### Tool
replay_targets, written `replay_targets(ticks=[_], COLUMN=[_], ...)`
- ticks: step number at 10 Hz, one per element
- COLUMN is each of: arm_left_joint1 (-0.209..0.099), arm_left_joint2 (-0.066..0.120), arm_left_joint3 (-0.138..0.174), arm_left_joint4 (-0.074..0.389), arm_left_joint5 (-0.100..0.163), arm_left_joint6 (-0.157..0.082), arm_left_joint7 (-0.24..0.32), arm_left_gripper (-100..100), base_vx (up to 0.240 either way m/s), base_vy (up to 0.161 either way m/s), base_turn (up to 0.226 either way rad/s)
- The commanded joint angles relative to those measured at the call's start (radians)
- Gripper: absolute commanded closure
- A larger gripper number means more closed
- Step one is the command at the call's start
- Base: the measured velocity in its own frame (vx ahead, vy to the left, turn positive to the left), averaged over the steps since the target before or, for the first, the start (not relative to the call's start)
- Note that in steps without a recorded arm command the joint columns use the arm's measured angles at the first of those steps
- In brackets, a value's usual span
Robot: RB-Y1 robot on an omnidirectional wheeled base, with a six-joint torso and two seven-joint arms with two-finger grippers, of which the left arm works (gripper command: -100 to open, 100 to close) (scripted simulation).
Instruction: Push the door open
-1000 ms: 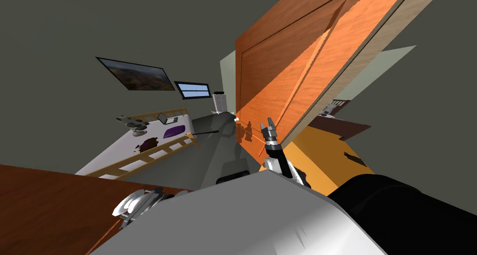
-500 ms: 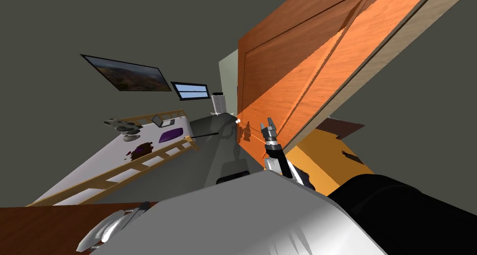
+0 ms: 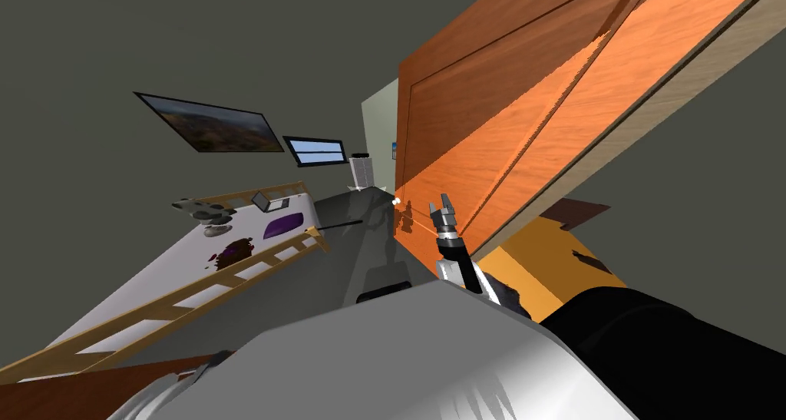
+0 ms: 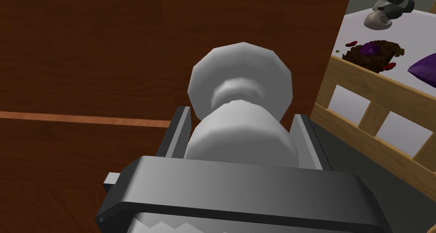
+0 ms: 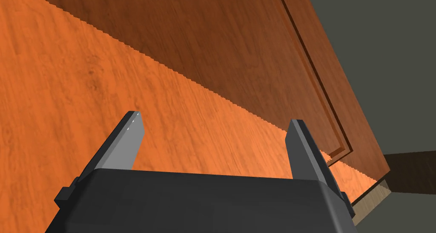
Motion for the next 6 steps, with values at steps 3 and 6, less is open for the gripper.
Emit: replay_targets(ticks=[3, 6], arm_left_joint1=[0.012, 0.022], arm_left_joint2=[0.021, 0.009], arm_left_joint3=[0.034, 0.065], arm_left_joint4=[-0.007, -0.005], arm_left_joint5=[0.029, 0.061], arm_left_joint6=[-0.018, -0.030], arm_left_joint7=[-0.004, -0.009], arm_left_gripper=[100, 100], base_vx=[0.120, 0.120], base_vy=[0.168, 0.169], base_turn=[0.045, 0.050])
